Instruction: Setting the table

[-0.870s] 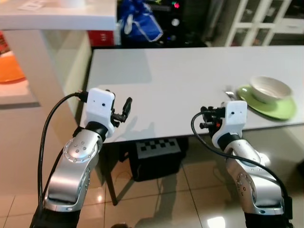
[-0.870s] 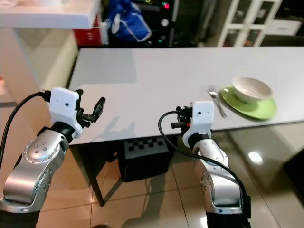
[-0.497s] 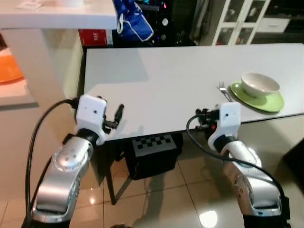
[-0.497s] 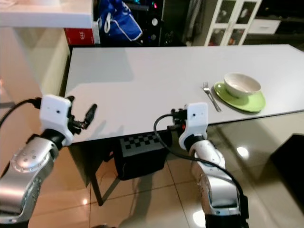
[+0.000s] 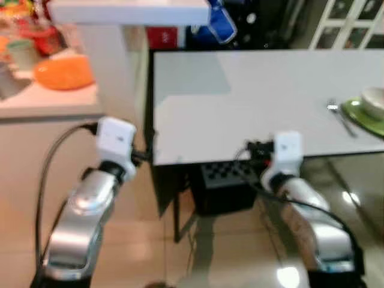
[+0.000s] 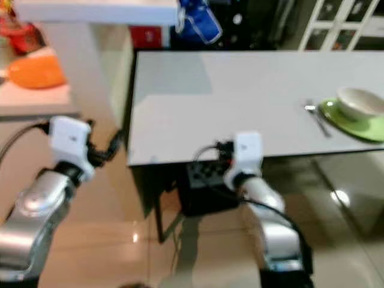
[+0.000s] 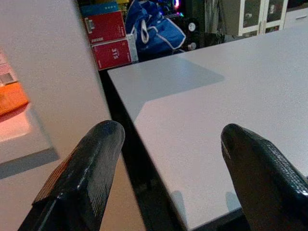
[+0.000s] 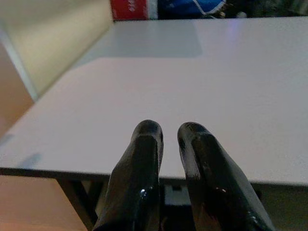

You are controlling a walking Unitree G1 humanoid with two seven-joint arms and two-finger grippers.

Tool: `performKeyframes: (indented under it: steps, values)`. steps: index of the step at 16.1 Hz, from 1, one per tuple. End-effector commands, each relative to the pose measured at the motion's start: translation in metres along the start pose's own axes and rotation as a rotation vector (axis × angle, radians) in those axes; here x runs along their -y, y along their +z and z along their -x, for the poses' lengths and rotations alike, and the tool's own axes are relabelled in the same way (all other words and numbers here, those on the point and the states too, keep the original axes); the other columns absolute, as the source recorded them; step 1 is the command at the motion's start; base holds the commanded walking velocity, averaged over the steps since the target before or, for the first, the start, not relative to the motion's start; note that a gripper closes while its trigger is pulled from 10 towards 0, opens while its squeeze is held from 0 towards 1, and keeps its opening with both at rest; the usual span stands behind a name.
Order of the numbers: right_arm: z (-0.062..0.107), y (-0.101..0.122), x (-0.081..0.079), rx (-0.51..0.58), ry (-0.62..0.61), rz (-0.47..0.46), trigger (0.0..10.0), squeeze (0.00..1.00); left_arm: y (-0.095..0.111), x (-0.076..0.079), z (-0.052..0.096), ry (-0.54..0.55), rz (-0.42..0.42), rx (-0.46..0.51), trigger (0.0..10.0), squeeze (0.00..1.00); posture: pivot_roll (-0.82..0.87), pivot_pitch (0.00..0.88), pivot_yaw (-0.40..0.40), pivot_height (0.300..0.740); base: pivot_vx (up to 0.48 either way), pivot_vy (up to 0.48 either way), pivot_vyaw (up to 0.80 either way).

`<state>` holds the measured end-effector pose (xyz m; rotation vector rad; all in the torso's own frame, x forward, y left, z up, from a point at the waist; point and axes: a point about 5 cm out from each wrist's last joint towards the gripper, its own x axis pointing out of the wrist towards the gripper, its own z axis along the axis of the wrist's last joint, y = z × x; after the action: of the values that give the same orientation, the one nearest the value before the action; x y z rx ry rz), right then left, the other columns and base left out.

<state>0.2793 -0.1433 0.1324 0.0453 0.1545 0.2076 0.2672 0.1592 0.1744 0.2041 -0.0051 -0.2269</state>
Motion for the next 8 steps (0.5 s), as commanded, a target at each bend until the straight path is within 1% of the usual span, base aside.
performKeyframes:
  steps: [1, 2, 3, 4, 5, 8]
  values:
    - [-0.0017, 0.0032, -0.0040, 0.011, 0.016, -0.018, 10.0, 0.00, 0.0033, -0.0067, 0.0006, 0.021, -0.023, 0.007, 10.0, 0.00, 0.08, 0.000, -0.024, 0.740, 0.000, 0.341, 0.00]
    - [-0.0030, -0.0013, -0.0084, -0.007, 0.029, -0.051, 10.0, 0.00, 0.0015, -0.0114, 0.0016, 0.045, -0.029, -0.004, 10.0, 0.00, 0.09, 0.000, -0.033, 0.740, 0.000, 0.337, 0.00]
    - [-0.0033, -0.0034, -0.0104, -0.012, 0.041, -0.069, 10.0, 0.00, 0.0011, -0.0119, 0.0017, 0.053, -0.027, -0.009, 10.0, 0.00, 0.09, 0.000, -0.037, 0.740, 0.000, 0.334, 0.00]
    - [-0.0041, -0.0038, -0.0110, -0.010, 0.047, -0.075, 10.0, 0.00, 0.0011, -0.0119, 0.0019, 0.055, -0.002, -0.012, 10.0, 0.00, 0.10, 0.000, -0.039, 0.740, 0.000, 0.330, 0.00]
    - [-0.0054, -0.0023, -0.0100, -0.003, 0.048, -0.088, 10.0, 1.00, 0.0003, -0.0111, 0.0015, 0.056, 0.011, -0.019, 10.0, 0.00, 0.10, 0.000, -0.038, 0.740, 0.000, 0.289, 0.00]
    - [-0.0057, 0.0010, -0.0082, 0.014, 0.040, -0.109, 10.0, 1.00, -0.0017, -0.0113, 0.0010, 0.053, 0.038, -0.038, 10.0, 0.00, 0.09, 0.000, -0.030, 0.740, 0.000, 0.282, 0.00]
